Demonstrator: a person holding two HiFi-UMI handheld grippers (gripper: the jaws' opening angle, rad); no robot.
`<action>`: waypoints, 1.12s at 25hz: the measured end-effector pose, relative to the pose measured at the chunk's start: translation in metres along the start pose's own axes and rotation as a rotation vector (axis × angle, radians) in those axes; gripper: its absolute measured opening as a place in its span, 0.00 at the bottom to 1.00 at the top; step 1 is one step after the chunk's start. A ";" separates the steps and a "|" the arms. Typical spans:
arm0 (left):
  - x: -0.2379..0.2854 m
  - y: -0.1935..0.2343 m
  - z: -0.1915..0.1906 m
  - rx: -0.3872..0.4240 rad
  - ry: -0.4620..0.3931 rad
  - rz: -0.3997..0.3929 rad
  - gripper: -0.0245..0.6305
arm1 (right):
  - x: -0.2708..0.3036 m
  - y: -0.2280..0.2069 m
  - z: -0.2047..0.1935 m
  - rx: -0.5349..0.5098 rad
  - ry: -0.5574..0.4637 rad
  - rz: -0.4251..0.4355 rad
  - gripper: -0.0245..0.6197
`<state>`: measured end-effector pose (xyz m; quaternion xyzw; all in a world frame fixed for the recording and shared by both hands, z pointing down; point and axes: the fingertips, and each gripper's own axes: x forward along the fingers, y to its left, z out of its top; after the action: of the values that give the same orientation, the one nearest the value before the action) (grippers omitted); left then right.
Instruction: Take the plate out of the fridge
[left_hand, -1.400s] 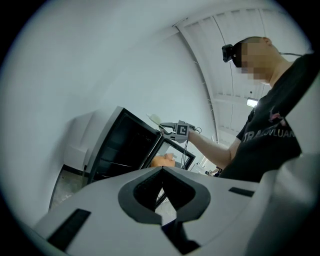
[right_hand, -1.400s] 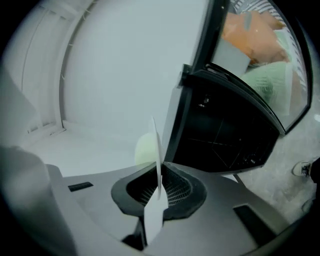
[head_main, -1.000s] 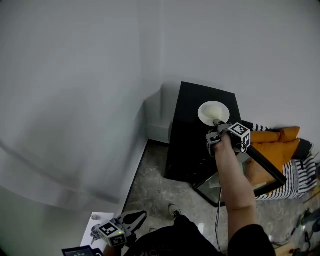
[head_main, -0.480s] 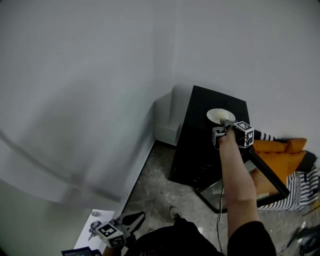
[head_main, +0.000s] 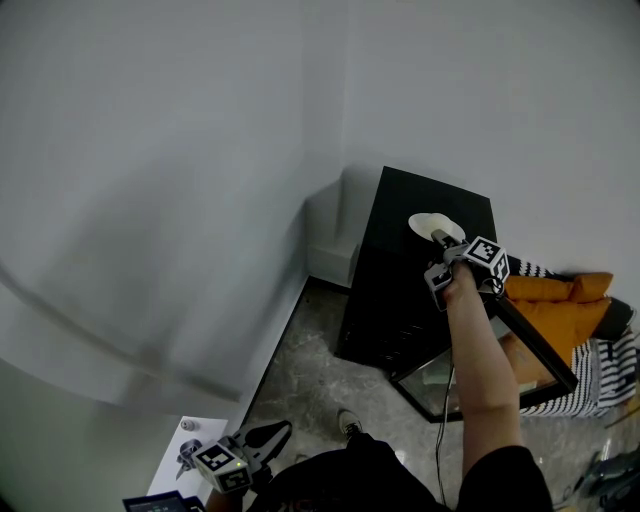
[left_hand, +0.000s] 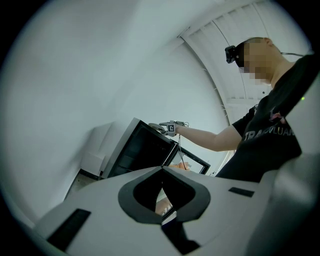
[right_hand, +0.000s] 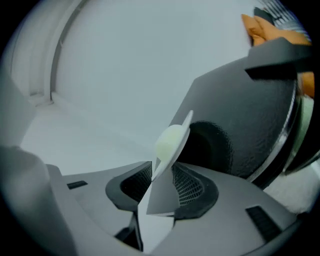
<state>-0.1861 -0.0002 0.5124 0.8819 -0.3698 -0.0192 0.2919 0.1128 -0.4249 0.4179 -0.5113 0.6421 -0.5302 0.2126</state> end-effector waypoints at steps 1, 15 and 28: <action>0.001 -0.003 0.002 -0.008 -0.010 -0.011 0.04 | -0.002 0.002 -0.004 -0.067 0.033 -0.002 0.22; 0.007 -0.019 -0.001 -0.016 0.012 -0.062 0.04 | -0.004 -0.005 -0.015 -0.429 0.227 0.070 0.28; -0.002 -0.017 -0.010 0.005 0.048 -0.038 0.04 | -0.020 0.003 -0.041 -0.638 0.257 0.102 0.43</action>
<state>-0.1740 0.0155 0.5113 0.8896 -0.3460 -0.0025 0.2980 0.0859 -0.3889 0.4243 -0.4485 0.8217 -0.3514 -0.0145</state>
